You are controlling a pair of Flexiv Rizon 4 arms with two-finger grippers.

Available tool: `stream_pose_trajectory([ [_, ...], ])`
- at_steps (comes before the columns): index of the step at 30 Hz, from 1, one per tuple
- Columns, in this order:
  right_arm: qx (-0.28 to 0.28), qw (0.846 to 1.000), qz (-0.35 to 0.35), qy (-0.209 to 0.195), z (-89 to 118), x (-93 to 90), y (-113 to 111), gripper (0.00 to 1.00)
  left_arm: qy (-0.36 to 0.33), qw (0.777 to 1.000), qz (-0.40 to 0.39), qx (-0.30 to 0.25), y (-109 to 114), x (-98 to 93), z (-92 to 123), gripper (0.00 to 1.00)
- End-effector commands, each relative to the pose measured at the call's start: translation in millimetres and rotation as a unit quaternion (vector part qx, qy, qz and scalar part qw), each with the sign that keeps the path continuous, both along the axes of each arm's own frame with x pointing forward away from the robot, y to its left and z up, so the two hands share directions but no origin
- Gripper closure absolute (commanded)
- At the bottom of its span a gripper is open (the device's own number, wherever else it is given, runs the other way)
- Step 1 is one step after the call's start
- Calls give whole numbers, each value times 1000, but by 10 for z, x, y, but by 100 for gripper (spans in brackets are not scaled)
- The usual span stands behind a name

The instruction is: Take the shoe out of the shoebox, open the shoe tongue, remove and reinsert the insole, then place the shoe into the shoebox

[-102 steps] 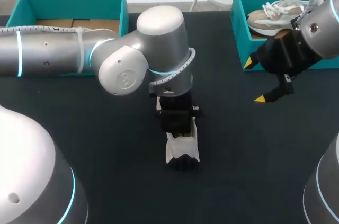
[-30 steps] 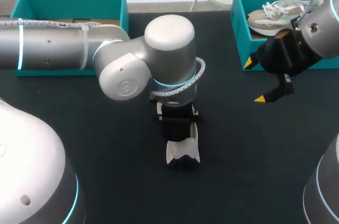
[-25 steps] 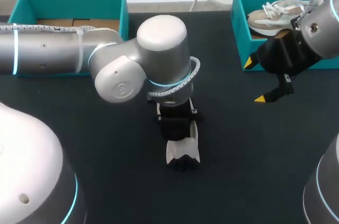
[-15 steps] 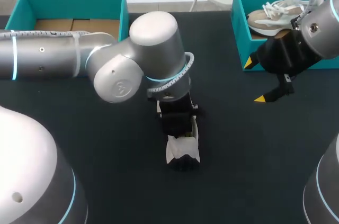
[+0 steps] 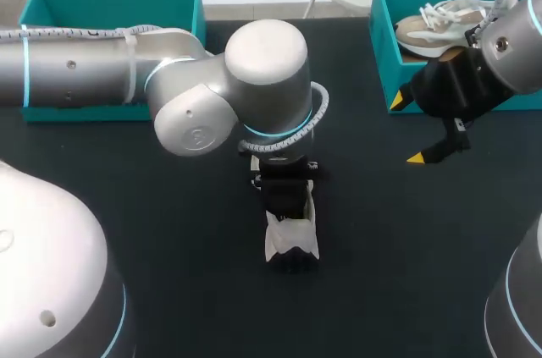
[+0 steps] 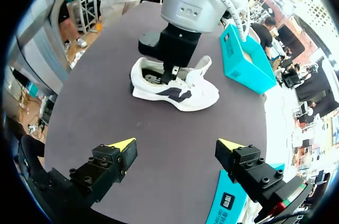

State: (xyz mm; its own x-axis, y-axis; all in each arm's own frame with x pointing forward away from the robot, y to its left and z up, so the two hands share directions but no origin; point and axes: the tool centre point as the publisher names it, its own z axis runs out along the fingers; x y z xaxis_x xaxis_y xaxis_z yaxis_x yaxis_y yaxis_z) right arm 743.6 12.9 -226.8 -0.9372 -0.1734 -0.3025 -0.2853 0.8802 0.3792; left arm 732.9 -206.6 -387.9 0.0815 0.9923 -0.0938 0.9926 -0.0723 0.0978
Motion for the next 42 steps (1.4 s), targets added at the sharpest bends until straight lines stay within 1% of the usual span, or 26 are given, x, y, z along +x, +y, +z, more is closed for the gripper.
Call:
stream_pose_trajectory([
  [1, -1, 1000, -1, -1, -9, -3, 8, 0, -57, 998, 6, 15, 56, -46, 190, 100],
  [6, -1, 1000, -1, -1, -9, -3, 8, 0, -87, 996, 12, 21, 100, 24, 260, 100],
  [11, -1, 1000, -1, -1, -9, -3, 8, 0, -103, 994, 26, 28, 163, 123, 341, 100],
  [12, -1, 1000, -1, -1, -9, -3, 8, 0, -101, 994, 26, 32, 174, 125, 343, 73],
  [13, -1, 1000, -1, -1, -9, -3, 8, 0, -95, 995, 24, 32, 185, 124, 342, 38],
  [14, -1, 1000, -1, -1, -9, -3, 8, 0, -93, 995, 24, 31, 197, 130, 338, 0],
  [17, -1, 1000, -1, -1, -9, -3, 8, 0, -90, 995, 20, 36, 206, 128, 302, 0],
  [25, -1, 1000, -1, -1, -9, -3, 8, 0, -96, 995, 24, 28, 261, 46, 437, 0],
  [31, -1, 1000, -1, -1, -9, -3, 8, 0, -96, 994, 21, 37, 288, 7, 440, 0],
  [37, -1, 1000, -1, -1, -9, -3, 8, 0, -94, 994, 21, 43, 296, 26, 423, 0],
  [42, -1, 1000, -1, -1, -9, -3, 8, 0, -94, 995, 17, 41, 290, 84, 503, 0],
])
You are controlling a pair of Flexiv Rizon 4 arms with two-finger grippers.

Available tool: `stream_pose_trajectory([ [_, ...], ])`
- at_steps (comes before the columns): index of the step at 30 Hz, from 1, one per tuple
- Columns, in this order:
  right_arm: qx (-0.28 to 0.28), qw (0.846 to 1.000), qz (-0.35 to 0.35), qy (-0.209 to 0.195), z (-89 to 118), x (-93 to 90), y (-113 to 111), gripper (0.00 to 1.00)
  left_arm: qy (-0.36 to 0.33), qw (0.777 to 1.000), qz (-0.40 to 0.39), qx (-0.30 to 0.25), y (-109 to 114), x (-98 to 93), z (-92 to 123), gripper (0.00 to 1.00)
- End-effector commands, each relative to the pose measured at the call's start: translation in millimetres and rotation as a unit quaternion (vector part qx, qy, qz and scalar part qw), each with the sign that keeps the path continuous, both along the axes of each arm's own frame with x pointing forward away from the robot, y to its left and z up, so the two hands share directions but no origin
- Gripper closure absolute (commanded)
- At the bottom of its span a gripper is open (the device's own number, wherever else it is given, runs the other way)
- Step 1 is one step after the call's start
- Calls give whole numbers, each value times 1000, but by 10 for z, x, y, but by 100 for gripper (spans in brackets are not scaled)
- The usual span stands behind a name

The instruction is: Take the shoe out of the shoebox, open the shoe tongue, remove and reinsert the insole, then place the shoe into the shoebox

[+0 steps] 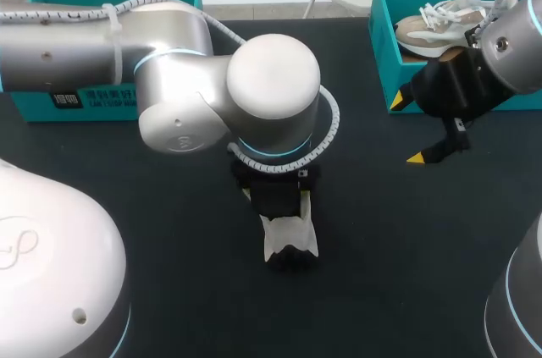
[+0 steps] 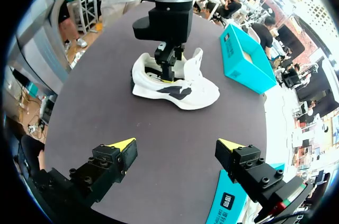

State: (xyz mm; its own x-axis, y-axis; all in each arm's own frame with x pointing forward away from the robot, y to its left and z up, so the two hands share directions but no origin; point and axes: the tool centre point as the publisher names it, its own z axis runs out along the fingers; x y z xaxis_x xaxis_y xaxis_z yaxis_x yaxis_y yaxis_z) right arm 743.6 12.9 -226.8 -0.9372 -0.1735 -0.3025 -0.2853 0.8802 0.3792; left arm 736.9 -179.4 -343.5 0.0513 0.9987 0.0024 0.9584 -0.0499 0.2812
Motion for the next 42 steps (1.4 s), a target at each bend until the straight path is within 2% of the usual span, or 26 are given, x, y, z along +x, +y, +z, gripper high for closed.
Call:
stream_pose_trajectory([
  [1, -1, 1000, -1, -1, -9, -3, 8, 0, 0, 1000, -2, 0, 16, 58, 74, 0],
  [8, -1, 1000, -1, -1, -9, -3, 8, 0, -2, 1000, -8, 3, 6, 56, 172, 0],
  [15, -1, 1000, -1, -1, -9, -3, 8, 0, 16, 1000, 0, 5, 18, 219, 191, 0],
  [20, -1, 1000, -1, -1, -9, -3, 8, 0, 27, 1000, -4, -9, 1, 302, 318, 0],
  [29, -1, 1000, -1, -1, -9, -3, 8, 0, 22, 1000, -2, 0, 96, 509, 473, 0],
  [39, -1, 1000, -1, -1, -9, -3, 8, 0, 38, 999, 13, -2, 55, 789, 416, 0],
  [40, -1, 1000, -1, -1, -9, -3, 8, 0, 41, 999, 14, -1, 44, 809, 394, 7],
  [41, -1, 1000, -1, -1, -9, -3, 8, 0, 43, 999, 14, 0, 33, 819, 374, 22],
  [42, -1, 1000, -1, -1, -9, -3, 8, 0, 45, 999, 15, 1, 23, 827, 360, 52],
])
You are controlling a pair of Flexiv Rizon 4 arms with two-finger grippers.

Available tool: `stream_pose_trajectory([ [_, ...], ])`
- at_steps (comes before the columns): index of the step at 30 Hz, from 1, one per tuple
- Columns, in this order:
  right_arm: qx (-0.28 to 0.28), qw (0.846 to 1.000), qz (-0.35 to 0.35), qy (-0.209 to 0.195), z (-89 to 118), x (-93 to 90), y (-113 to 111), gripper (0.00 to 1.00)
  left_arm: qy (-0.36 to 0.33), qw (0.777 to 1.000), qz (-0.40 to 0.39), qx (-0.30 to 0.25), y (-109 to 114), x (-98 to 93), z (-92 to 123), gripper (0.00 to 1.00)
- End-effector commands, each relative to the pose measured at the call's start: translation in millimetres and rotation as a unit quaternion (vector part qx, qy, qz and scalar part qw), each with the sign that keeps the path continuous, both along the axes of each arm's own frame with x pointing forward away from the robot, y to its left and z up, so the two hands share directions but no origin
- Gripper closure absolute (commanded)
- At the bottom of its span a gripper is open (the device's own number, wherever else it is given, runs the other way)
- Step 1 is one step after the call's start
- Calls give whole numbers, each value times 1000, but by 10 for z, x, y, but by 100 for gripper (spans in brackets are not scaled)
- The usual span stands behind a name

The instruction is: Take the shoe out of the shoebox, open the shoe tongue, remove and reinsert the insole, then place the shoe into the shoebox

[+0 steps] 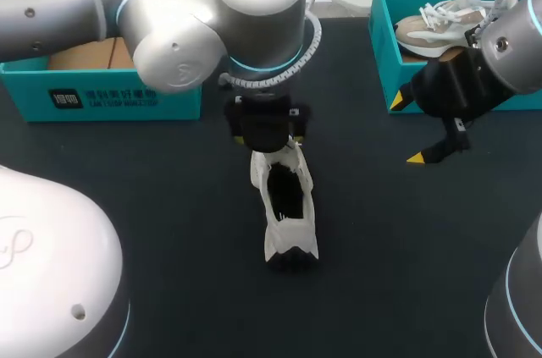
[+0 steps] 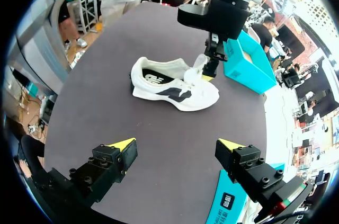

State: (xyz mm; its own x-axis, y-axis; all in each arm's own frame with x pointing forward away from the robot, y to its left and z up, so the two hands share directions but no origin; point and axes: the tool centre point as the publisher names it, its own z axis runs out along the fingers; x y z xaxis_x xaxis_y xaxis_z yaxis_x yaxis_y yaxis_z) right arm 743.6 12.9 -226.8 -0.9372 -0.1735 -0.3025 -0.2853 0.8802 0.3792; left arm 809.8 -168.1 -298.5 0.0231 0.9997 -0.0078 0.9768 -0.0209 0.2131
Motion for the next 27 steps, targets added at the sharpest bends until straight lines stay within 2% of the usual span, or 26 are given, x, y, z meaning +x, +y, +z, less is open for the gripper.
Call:
stream_pose_trajectory([
  [1, -1, 1000, -1, -1, -9, -3, 8, 0, 14, 1000, 0, 3, -98, 100, -97, 52],
  [4, -1, 1000, -1, -1, -9, -3, 8, 0, 22, 1000, -2, -1, -118, 93, -108, 54],
  [6, -1, 1000, -1, -1, -9, -3, 8, 0, 24, 1000, -4, -5, -129, 73, -99, 61],
  [17, -1, 1000, -1, -1, -9, -3, 8, 0, 36, 999, -23, -18, -145, -125, -60, 62],
  [27, -1, 1000, -1, -1, -9, -3, 8, 0, 52, 998, -35, -28, -232, -255, -170, 63],
])
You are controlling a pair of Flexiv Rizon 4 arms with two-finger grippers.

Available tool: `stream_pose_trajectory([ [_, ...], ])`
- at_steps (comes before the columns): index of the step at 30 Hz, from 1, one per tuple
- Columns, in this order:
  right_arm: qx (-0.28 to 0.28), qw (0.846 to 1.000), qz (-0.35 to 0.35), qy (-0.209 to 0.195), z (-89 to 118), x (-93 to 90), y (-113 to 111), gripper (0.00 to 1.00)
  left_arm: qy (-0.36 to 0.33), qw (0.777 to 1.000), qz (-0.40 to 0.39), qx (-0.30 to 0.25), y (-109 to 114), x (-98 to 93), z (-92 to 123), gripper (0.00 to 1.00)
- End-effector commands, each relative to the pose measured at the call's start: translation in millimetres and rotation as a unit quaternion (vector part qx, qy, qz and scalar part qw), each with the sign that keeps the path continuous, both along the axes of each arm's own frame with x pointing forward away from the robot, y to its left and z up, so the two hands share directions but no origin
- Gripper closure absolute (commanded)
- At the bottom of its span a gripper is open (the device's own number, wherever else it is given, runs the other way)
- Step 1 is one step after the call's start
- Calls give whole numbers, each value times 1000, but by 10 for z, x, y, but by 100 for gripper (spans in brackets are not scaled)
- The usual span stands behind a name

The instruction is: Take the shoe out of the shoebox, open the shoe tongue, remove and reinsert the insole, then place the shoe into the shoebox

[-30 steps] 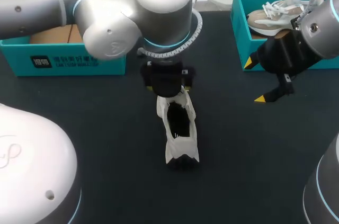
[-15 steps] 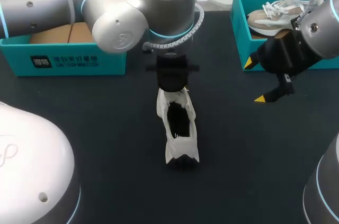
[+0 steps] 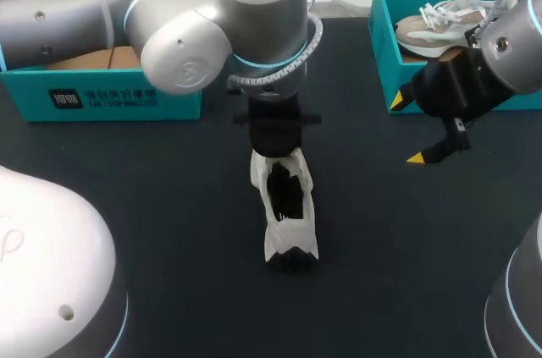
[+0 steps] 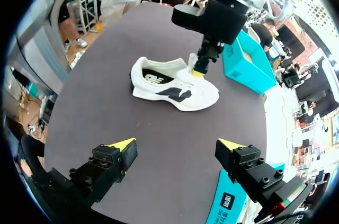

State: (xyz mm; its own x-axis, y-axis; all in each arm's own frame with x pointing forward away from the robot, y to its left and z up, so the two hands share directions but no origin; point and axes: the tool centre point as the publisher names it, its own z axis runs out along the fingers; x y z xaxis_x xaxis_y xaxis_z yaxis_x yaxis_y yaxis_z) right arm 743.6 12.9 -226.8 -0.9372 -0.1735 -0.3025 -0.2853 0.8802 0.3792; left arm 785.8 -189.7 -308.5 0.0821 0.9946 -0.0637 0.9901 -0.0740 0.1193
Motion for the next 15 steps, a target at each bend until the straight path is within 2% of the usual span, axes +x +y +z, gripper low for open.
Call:
stream_pose_trajectory([
  [1, -1, 1000, -1, -1, -9, -3, 8, 0, 6, 1000, -7, -1, -28, -36, -79, 63],
  [15, -1, 1000, -1, -1, -9, -3, 8, 0, 38, 999, -37, 1, -69, -326, -95, 62],
])
